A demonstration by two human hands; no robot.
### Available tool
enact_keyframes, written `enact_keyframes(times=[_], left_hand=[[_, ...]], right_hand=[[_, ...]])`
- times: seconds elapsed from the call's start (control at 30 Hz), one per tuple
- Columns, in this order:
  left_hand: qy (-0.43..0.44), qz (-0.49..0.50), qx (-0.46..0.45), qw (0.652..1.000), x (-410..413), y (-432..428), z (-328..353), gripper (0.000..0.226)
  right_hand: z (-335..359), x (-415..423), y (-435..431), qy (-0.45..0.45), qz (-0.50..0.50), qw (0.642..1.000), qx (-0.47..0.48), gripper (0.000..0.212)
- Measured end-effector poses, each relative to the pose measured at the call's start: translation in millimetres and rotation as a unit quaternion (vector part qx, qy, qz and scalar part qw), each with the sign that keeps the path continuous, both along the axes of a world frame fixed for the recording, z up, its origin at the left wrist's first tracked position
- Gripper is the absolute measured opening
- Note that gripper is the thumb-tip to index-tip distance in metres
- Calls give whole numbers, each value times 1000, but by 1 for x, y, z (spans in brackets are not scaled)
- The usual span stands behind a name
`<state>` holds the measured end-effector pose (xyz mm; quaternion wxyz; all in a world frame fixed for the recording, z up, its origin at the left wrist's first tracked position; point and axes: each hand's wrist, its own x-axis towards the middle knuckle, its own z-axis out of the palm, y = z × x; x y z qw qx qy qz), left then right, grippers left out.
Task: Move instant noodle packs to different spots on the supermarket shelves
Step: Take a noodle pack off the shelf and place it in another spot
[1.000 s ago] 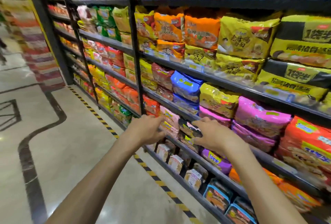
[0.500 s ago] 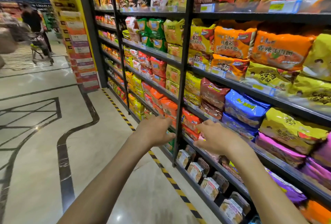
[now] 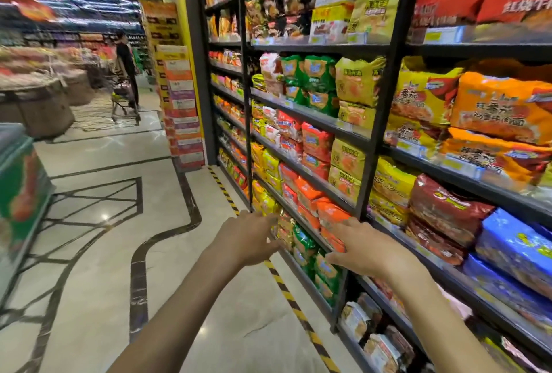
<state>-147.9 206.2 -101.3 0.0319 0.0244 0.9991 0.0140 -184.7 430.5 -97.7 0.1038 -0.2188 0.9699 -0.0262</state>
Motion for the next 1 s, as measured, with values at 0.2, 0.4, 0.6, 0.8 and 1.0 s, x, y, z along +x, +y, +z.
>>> enact_keyframes(times=[0.2,0.4,0.6,0.8,1.0], left_hand=[[2,5,-18,1000,-85,-60,15,53],[7,0,-15,1000,-154,-102,22,54],[17,-18,-5,1000,-215,-143,22,51],[16,-45,-13,999,-286,-205,17,53],[27,-81,4,996,-377,-281,28,55]], right_hand=[[14,-88,-62,-2,6,1000,-5,62],[23,-149,-102,0,-6,1000,-20,63],[29,-199,-145,2,-30,1000,-3,67],[24,-255,-206,9,-47,999,2,69],[35,-322,-274,12,-83,996,1,59]])
